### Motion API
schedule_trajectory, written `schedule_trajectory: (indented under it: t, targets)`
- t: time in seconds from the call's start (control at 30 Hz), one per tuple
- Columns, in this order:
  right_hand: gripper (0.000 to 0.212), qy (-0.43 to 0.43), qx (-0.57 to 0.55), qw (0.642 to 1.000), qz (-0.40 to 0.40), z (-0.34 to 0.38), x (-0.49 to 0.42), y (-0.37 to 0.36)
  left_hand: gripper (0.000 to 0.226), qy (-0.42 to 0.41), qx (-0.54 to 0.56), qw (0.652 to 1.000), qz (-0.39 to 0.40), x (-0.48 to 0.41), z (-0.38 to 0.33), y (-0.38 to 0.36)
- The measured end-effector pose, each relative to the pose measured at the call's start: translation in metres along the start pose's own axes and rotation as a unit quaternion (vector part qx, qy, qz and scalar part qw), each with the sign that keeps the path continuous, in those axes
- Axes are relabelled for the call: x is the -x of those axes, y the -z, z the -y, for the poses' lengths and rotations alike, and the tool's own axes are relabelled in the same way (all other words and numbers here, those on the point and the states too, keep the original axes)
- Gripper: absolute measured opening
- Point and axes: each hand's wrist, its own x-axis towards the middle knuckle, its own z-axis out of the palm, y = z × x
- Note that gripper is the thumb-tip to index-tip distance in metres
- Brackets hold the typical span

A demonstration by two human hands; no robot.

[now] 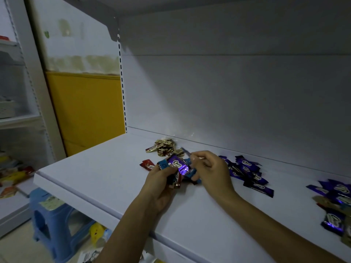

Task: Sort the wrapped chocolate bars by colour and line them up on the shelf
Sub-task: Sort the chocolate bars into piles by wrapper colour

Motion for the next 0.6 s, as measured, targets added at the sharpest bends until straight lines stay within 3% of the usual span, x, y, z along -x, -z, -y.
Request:
schedule_trajectory:
  t: [0.1,0.2,0.23,0.27,0.33,0.37,0.43,0.5,0.6]
  targets:
    - [0.011,0.038,0.112,0.992,-0.039,-0.013,-0.006,0.013,0.019,0.02,0.027,0.999,-0.027,0.001,-0.001,0.0]
    - [0.021,0.076,0.38,0.918,0.085,-0.028,-0.005,0.025,0.018,0.013,0.016,1.0,-0.023,0.004,-0.002,-0.001]
    - [0.027,0.079,0.402,0.907,0.096,-0.031,-0.005,0.025,0.019,0.006,0.002,1.0,-0.021,0.005,-0.002,-0.001]
    - [0.034,0.076,0.378,0.918,0.087,-0.028,-0.004,0.024,0.019,-0.009,-0.024,1.0,-0.014,0.006,-0.001,-0.002]
    - [0.044,0.028,0.212,0.975,0.056,-0.013,-0.005,0.019,0.021,-0.066,-0.128,0.989,0.016,0.007,0.004,-0.003]
    - [0.042,-0.009,0.104,0.992,0.066,-0.006,-0.007,0.017,0.022,-0.102,-0.199,0.974,0.035,0.009,0.007,-0.004]
    - [0.017,-0.062,-0.03,0.991,0.112,0.002,-0.008,0.014,0.024,-0.164,-0.305,0.935,0.074,0.012,0.013,-0.006]
    - [0.004,-0.092,-0.057,0.987,0.122,0.003,-0.007,0.014,0.025,-0.181,-0.329,0.922,0.093,0.014,0.015,-0.007]
    - [0.007,-0.118,-0.061,0.99,0.048,-0.001,-0.017,0.021,0.027,-0.166,-0.343,0.919,0.098,0.013,0.015,-0.006]
